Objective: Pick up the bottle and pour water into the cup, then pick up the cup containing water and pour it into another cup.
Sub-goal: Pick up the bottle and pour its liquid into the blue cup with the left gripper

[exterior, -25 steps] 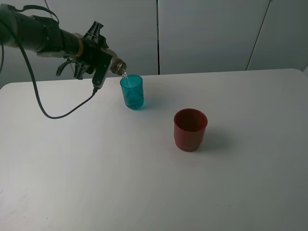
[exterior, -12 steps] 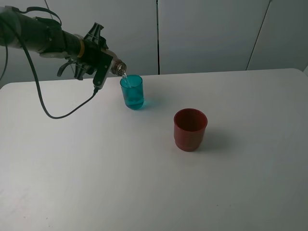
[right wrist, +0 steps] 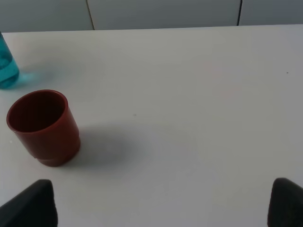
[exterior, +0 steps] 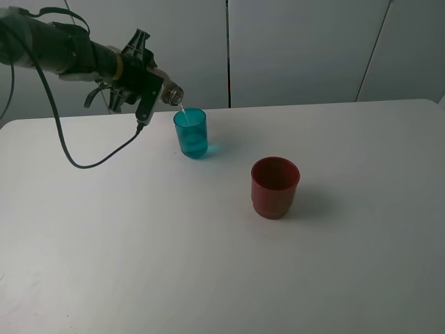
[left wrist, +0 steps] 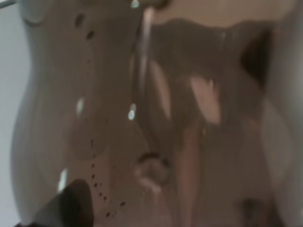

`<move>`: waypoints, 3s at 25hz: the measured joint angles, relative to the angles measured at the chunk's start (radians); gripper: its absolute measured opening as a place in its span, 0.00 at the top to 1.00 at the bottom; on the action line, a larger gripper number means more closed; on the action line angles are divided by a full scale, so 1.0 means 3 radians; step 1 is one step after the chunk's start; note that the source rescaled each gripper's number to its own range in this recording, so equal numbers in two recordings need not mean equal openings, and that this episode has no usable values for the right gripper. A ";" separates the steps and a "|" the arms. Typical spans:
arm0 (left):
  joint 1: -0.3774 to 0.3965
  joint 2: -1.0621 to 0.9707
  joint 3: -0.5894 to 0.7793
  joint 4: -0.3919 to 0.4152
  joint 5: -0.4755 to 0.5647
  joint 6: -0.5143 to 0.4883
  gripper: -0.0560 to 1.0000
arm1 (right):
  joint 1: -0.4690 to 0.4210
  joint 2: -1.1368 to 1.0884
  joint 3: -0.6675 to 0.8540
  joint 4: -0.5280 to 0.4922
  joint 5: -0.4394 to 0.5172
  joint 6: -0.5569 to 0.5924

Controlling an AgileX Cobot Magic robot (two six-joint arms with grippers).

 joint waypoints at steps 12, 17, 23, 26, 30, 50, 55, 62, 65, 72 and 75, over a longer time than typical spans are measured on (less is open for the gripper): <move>0.0000 0.0043 -0.0016 0.0000 -0.0088 0.0000 0.91 | 0.0000 0.0000 0.0000 -0.0041 0.0000 0.0000; 0.0000 0.0064 -0.0032 0.0000 -0.0095 0.0000 0.91 | 0.0000 0.0000 0.0000 -0.0063 0.0000 0.0000; 0.0000 0.0064 -0.0031 0.0000 -0.0095 0.0073 0.91 | 0.0000 0.0000 0.0000 -0.0063 0.0000 0.0000; 0.0000 0.0064 -0.0031 0.0000 -0.0095 0.0121 0.91 | 0.0000 0.0000 0.0000 -0.0063 0.0000 0.0000; 0.0000 0.0064 -0.0031 0.0000 -0.0160 0.0158 0.91 | 0.0000 0.0000 0.0000 -0.0063 0.0000 0.0002; 0.0000 0.0064 -0.0066 0.0000 -0.0248 0.0404 0.91 | 0.0000 0.0000 0.0000 -0.0063 0.0000 0.0008; 0.0000 0.0064 -0.0066 0.0000 -0.0249 0.0410 0.91 | 0.0000 0.0000 0.0000 -0.0063 0.0000 0.0008; 0.0000 0.0064 -0.0066 0.0000 -0.0279 0.0510 0.91 | 0.0000 0.0000 0.0000 -0.0063 0.0000 0.0008; 0.0000 0.0064 -0.0066 0.0000 -0.0304 0.0510 0.91 | 0.0000 0.0000 0.0000 -0.0063 0.0000 0.0008; 0.0000 0.0064 -0.0066 0.0000 -0.0339 0.0600 0.91 | 0.0000 0.0000 0.0000 -0.0063 0.0000 0.0008; 0.0000 0.0064 -0.0066 0.0000 -0.0345 0.0670 0.91 | 0.0000 0.0000 0.0000 -0.0063 0.0000 0.0008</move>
